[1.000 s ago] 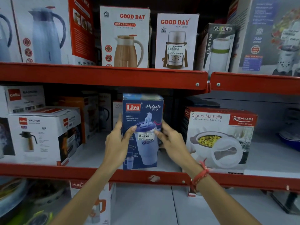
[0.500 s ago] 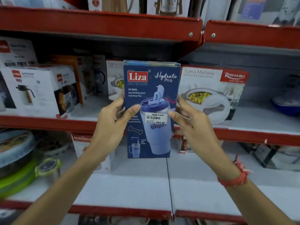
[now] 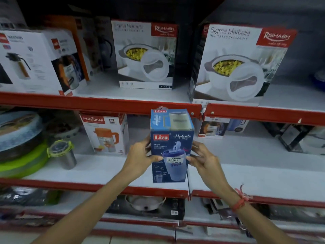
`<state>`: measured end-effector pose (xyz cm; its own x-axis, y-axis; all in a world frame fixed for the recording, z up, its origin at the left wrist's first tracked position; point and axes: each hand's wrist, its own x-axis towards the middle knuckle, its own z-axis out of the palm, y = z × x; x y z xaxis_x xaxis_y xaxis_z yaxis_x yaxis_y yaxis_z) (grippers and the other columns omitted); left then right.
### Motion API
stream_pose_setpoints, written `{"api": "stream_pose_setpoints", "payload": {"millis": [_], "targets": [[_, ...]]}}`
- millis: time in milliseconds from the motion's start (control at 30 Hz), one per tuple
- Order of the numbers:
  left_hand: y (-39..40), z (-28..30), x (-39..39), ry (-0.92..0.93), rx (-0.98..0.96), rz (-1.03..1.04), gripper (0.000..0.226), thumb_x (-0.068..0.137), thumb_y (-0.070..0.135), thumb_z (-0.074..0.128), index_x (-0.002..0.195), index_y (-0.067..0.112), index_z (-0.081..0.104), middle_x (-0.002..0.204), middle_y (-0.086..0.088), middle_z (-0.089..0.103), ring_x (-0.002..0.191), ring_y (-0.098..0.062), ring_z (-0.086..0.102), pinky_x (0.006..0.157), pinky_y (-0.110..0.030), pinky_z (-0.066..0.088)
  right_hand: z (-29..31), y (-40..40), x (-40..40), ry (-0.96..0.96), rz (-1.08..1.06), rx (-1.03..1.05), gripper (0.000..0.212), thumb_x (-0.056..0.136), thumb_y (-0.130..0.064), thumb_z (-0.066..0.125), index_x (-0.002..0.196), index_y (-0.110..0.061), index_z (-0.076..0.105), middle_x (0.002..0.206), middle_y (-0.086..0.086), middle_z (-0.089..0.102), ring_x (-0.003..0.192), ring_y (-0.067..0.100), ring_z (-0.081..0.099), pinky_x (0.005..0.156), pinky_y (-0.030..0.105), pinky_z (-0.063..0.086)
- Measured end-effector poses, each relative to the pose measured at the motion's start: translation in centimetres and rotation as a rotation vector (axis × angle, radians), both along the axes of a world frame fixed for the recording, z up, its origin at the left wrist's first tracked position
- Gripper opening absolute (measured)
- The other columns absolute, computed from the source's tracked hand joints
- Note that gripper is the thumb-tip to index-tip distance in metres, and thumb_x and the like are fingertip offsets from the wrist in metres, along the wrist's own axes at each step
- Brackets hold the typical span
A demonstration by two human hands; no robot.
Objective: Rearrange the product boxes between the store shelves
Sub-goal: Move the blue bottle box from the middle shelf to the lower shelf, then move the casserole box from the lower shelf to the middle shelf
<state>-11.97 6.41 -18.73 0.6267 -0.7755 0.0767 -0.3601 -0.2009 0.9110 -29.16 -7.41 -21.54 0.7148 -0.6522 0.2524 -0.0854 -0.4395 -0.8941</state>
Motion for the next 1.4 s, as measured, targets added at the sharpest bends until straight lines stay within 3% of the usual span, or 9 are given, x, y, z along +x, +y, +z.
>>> {"api": "stream_pose_setpoints", "payload": {"millis": [233, 367, 600, 800, 933, 1033, 1167, 1267, 1400], "targets": [[-2.6, -6.3, 0.9, -0.014, 0.023, 0.067, 0.069, 0.064, -0.009, 0.077, 0.127, 0.003, 0.053, 0.112, -0.013, 0.071, 0.097, -0.024, 0.067, 0.088, -0.047, 0.057, -5.4, -1.8, 1.6, 0.153, -0.103, -0.058, 0.035, 0.091, 0.004, 0.054, 0.124, -0.009, 0.049, 0.125, 0.002, 0.066, 0.106, 0.018, 0.067, 0.093, 0.037, 0.056], [-5.3, -7.5, 2.0, -0.020, -0.014, 0.043, 0.066, 0.067, -0.010, 0.075, 0.127, 0.006, 0.053, 0.104, -0.006, 0.070, 0.094, -0.024, 0.067, 0.084, -0.048, 0.058, -5.8, -3.7, 3.0, 0.181, -0.179, -0.067, 0.035, 0.090, 0.006, 0.055, 0.123, -0.005, 0.051, 0.122, 0.004, 0.067, 0.101, 0.013, 0.067, 0.085, 0.016, 0.054], [-4.1, -7.7, 2.6, -0.121, 0.104, 0.008, 0.089, 0.066, 0.020, 0.083, 0.142, 0.011, 0.036, 0.132, -0.012, 0.060, 0.115, -0.030, 0.059, 0.096, -0.046, 0.052, -4.5, -4.6, 2.2, 0.344, -0.081, -0.142, 0.044, 0.088, 0.007, 0.056, 0.127, -0.013, 0.056, 0.124, 0.004, 0.067, 0.110, 0.023, 0.066, 0.098, 0.029, 0.052], [-1.1, -0.8, 1.6, -0.316, -0.267, 0.108, 0.063, 0.073, 0.031, 0.074, 0.129, 0.012, 0.056, 0.129, 0.001, 0.061, 0.118, -0.011, 0.059, 0.100, -0.026, 0.048, 4.5, -5.5, -0.5, 0.064, -0.275, -0.472, 0.032, 0.088, -0.001, 0.062, 0.113, -0.018, 0.070, 0.102, -0.009, 0.072, 0.083, 0.002, 0.068, 0.076, -0.007, 0.041], [-3.9, 6.7, 1.3, -0.468, -0.600, 0.100, 0.042, 0.080, 0.016, 0.071, 0.120, 0.008, 0.062, 0.120, 0.000, 0.067, 0.111, -0.004, 0.063, 0.096, -0.019, 0.049, 11.9, -7.5, -0.7, -0.265, -0.439, -0.663, 0.024, 0.089, -0.007, 0.063, 0.111, -0.011, 0.069, 0.097, -0.005, 0.071, 0.078, 0.008, 0.071, 0.072, 0.010, 0.054], [-7.5, 11.3, 0.7, -0.390, -0.683, 0.077, 0.046, 0.084, 0.021, 0.067, 0.127, 0.011, 0.056, 0.128, 0.002, 0.062, 0.117, -0.003, 0.058, 0.100, -0.019, 0.046, 15.5, -9.8, -0.4, -0.409, -0.576, -0.593, 0.030, 0.091, -0.015, 0.061, 0.122, -0.013, 0.059, 0.119, -0.004, 0.063, 0.111, 0.020, 0.062, 0.097, 0.035, 0.052], [-12.5, 14.4, -0.1, -0.201, -0.490, -0.048, 0.073, 0.083, 0.035, 0.065, 0.144, 0.015, 0.032, 0.145, -0.003, 0.046, 0.130, -0.014, 0.044, 0.109, -0.034, 0.040, 17.2, -13.7, -0.3, -0.365, -0.735, -0.417, 0.076, 0.079, -0.037, 0.070, 0.142, -0.011, 0.035, 0.145, 0.016, 0.039, 0.133, 0.027, 0.033, 0.108, 0.034, 0.027], [-15.8, 13.9, -0.1, -0.256, -0.269, -0.104, 0.084, 0.085, 0.043, 0.060, 0.148, 0.011, 0.015, 0.096, 0.006, 0.061, 0.089, -0.005, 0.057, 0.084, -0.032, 0.047, 16.7, -15.1, -0.3, -0.258, -0.700, -0.254, 0.098, 0.072, -0.044, 0.075, 0.148, -0.013, 0.021, 0.152, 0.017, 0.027, 0.140, 0.033, 0.024, 0.116, 0.050, 0.021], [-17.9, 12.3, 0.2, -0.270, -0.214, -0.023, 0.057, 0.089, 0.033, 0.057, 0.139, 0.009, 0.042, 0.116, -0.011, 0.068, 0.110, -0.026, 0.061, 0.092, -0.043, 0.051, 16.2, -15.1, -0.7, -0.325, -0.568, -0.103, 0.094, 0.079, -0.019, 0.075, 0.150, -0.019, 0.013, 0.155, 0.009, 0.031, 0.138, 0.027, 0.035, 0.112, 0.044, 0.033]]}}
